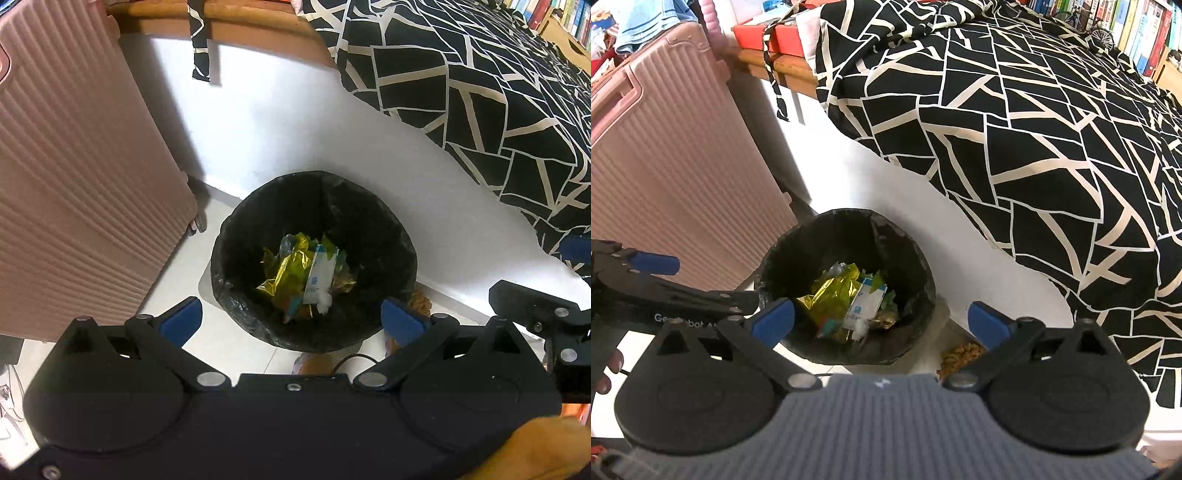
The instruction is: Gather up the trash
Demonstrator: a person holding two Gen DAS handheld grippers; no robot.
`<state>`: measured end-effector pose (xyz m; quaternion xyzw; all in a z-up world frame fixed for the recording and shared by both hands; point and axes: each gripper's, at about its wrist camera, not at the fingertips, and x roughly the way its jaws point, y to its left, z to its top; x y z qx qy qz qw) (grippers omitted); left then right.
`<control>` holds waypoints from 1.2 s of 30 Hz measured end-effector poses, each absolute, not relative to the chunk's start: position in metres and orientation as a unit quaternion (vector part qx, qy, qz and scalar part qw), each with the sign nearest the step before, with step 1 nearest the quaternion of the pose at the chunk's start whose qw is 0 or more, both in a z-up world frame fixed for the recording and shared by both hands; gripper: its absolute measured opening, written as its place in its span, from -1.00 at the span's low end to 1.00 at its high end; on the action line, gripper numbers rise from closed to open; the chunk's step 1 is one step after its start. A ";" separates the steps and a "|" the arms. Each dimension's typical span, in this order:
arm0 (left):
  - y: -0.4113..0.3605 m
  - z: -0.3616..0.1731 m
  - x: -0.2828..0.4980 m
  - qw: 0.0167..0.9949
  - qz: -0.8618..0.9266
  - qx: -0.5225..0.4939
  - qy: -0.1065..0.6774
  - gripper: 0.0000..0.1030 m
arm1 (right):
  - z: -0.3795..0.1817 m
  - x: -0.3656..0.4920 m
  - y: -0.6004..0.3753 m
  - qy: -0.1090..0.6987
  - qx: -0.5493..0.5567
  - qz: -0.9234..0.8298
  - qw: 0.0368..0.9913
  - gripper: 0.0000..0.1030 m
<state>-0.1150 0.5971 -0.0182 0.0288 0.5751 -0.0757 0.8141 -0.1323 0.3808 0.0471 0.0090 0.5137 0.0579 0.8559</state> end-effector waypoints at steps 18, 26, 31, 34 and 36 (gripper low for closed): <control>0.599 -0.020 -0.116 0.814 -0.068 0.026 0.577 0.99 | 0.043 -0.132 0.378 0.522 0.014 0.055 0.851 1.00; 0.598 -0.019 -0.117 0.815 -0.068 0.029 0.575 0.99 | 0.042 -0.131 0.376 0.524 0.019 0.050 0.850 1.00; 0.599 -0.018 -0.117 0.817 -0.068 0.028 0.572 0.99 | 0.043 -0.132 0.377 0.524 0.017 0.052 0.850 1.00; 0.598 -0.017 -0.118 0.818 -0.070 0.031 0.570 0.99 | 0.043 -0.133 0.377 0.523 0.018 0.051 0.850 1.00; 0.597 -0.017 -0.119 0.818 -0.073 0.031 0.570 0.99 | 0.043 -0.133 0.376 0.523 0.019 0.050 0.850 1.00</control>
